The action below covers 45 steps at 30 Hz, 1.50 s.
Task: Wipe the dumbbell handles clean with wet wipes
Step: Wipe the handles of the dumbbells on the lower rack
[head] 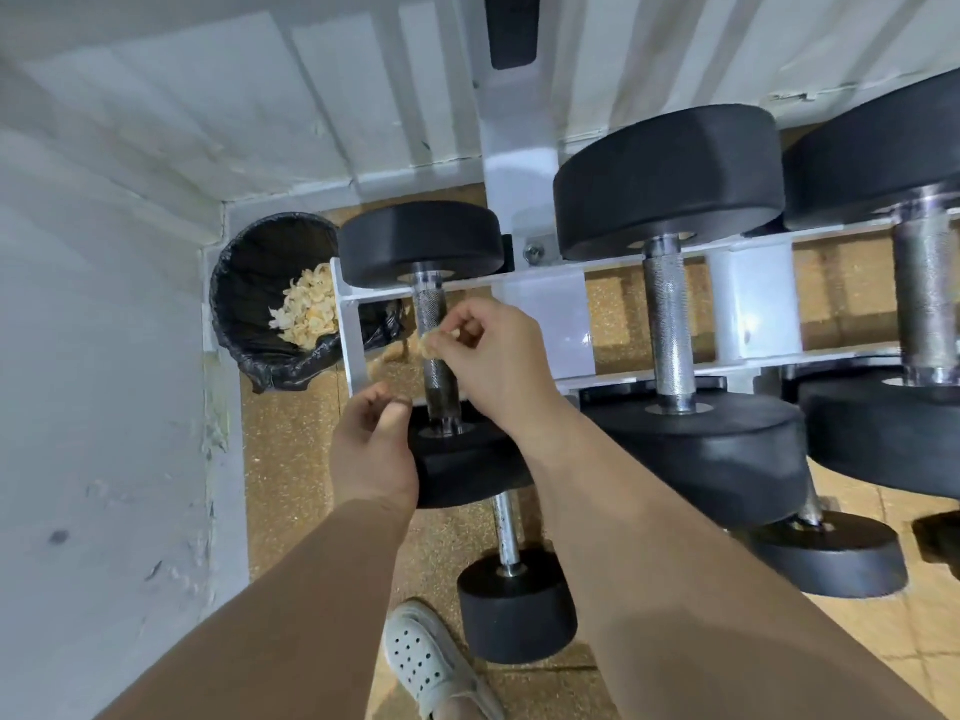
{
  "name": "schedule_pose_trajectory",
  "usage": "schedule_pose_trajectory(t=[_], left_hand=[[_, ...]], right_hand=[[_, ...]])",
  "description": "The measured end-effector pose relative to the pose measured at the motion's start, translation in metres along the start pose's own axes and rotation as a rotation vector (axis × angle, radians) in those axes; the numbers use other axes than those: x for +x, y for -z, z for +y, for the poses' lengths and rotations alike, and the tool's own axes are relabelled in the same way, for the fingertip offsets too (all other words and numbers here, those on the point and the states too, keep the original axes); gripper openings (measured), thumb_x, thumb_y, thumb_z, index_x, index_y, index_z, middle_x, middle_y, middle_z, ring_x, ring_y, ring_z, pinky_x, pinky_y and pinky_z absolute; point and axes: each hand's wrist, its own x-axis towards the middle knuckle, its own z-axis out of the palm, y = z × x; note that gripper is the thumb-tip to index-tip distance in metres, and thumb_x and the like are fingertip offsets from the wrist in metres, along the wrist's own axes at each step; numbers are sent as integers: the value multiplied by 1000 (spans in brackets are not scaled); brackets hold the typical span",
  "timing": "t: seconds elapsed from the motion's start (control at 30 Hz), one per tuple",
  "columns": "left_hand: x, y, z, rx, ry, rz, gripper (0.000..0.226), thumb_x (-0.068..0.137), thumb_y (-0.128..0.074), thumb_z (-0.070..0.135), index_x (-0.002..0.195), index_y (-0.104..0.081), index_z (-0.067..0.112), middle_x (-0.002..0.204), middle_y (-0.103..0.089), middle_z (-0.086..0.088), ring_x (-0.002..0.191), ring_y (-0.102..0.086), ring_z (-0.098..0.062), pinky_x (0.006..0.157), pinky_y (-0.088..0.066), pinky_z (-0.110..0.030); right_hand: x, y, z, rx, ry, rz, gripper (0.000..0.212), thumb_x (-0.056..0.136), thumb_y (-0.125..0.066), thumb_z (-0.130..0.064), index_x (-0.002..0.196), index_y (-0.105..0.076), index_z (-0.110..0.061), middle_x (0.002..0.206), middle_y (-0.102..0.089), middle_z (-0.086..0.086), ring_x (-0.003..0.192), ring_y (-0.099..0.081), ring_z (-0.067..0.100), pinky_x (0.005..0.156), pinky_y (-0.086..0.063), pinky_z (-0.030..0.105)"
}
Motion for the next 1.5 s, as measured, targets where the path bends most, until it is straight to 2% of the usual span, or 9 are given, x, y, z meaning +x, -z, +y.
schedule_pose_trajectory(t=[0.13, 0.27, 0.43, 0.53, 0.63, 0.87, 1.1, 1.3, 1.5], left_hand=[[3, 2, -1, 5, -6, 0, 24, 97, -59, 18, 121, -65, 17, 107, -65, 11, 102, -61, -15, 90, -44, -32], [0, 2, 1, 7, -31, 9, 19, 97, -58, 15, 113, -67, 16, 105, -65, 11, 98, -60, -11, 77, -40, -18], [-3, 2, 4, 43, -61, -26, 20, 94, -58, 24, 108, -69, 17, 124, -67, -1, 117, -59, -23, 105, -44, -42], [-5, 2, 6, 65, -81, -39, 39, 83, -58, 37, 114, -69, 16, 125, -66, 0, 116, -59, -24, 105, -44, -45], [-5, 2, 5, 64, -45, -39, 50, 74, -56, 47, 114, -69, 20, 120, -68, 5, 113, -61, -23, 103, -48, -48], [-7, 5, 5, 26, 27, -24, 18, 94, -58, 33, 107, -70, 28, 107, -68, 10, 102, -61, -17, 90, -47, -37], [-5, 6, 5, 63, 9, -48, 53, 69, -52, 48, 112, -67, 22, 117, -69, -2, 111, -62, -28, 103, -48, -57], [-9, 4, 8, 20, 65, -8, 26, 82, -57, 37, 103, -72, 33, 110, -71, 3, 105, -65, -26, 98, -52, -50], [-4, 3, 4, -43, 100, 21, 20, 94, -60, 20, 106, -74, 28, 112, -73, -2, 98, -68, -12, 87, -52, -32]], right_hand=[[17, -5, -11, -25, 37, 71, 8, 87, -74, -21, 88, -68, -16, 78, -63, -7, 75, -59, 10, 69, -48, 21], [-11, 6, -3, -178, 36, -117, 10, 86, -76, -26, 86, -68, -19, 74, -59, -12, 69, -55, 5, 63, -44, 19], [-5, 6, -3, -184, 47, -130, 10, 87, -74, -25, 84, -67, -18, 74, -60, -10, 69, -55, 6, 64, -47, 22], [12, -10, -15, -123, 69, 35, 10, 91, -67, -21, 83, -64, -16, 80, -61, -5, 73, -54, 8, 61, -39, 14], [12, -10, -18, -71, 29, 28, 8, 94, -65, -19, 90, -65, -13, 85, -60, -6, 78, -52, 5, 62, -35, 3], [-16, 7, 7, -187, -23, -199, 12, 93, -67, -26, 84, -64, -20, 81, -62, -10, 74, -56, 2, 62, -40, 16], [7, -8, -2, 122, -118, -20, 11, 92, -69, -27, 89, -67, -16, 85, -65, -5, 80, -60, 8, 71, -46, 18], [-24, 10, 19, -5, -211, -253, 9, 89, -72, -23, 84, -70, -15, 87, -66, -5, 82, -60, 9, 71, -46, 22], [20, 3, -4, 147, -119, -109, 27, 92, -66, -26, 69, -51, -29, 82, -59, -8, 79, -55, 9, 74, -42, 24]])
